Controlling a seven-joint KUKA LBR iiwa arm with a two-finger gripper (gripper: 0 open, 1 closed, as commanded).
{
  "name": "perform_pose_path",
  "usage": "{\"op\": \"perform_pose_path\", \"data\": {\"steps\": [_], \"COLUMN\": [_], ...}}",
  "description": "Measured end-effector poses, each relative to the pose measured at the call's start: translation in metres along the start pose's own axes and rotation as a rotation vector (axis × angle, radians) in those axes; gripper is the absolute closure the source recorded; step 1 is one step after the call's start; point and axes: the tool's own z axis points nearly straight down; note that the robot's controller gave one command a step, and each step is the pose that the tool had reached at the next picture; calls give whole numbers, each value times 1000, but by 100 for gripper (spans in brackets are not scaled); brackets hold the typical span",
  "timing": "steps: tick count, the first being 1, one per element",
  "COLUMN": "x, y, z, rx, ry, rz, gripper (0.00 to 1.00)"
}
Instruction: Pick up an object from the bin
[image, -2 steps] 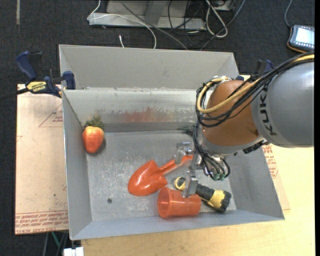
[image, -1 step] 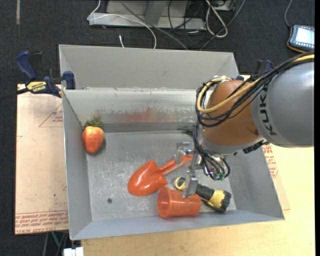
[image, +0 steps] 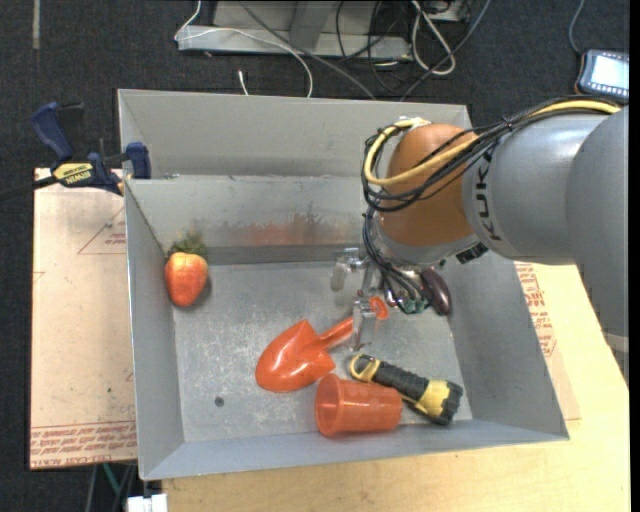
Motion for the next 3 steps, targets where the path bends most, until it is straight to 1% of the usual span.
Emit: {"op": "perform_pose_path", "data": {"steps": [1,2,3], "x": [18,18,5], "y": [32,32,38], "z": [23,23,26], "rx": [-1,-1,1], "ry": [0,0,0], "rz": [63,62,34], "gripper": [100,100,100]}}
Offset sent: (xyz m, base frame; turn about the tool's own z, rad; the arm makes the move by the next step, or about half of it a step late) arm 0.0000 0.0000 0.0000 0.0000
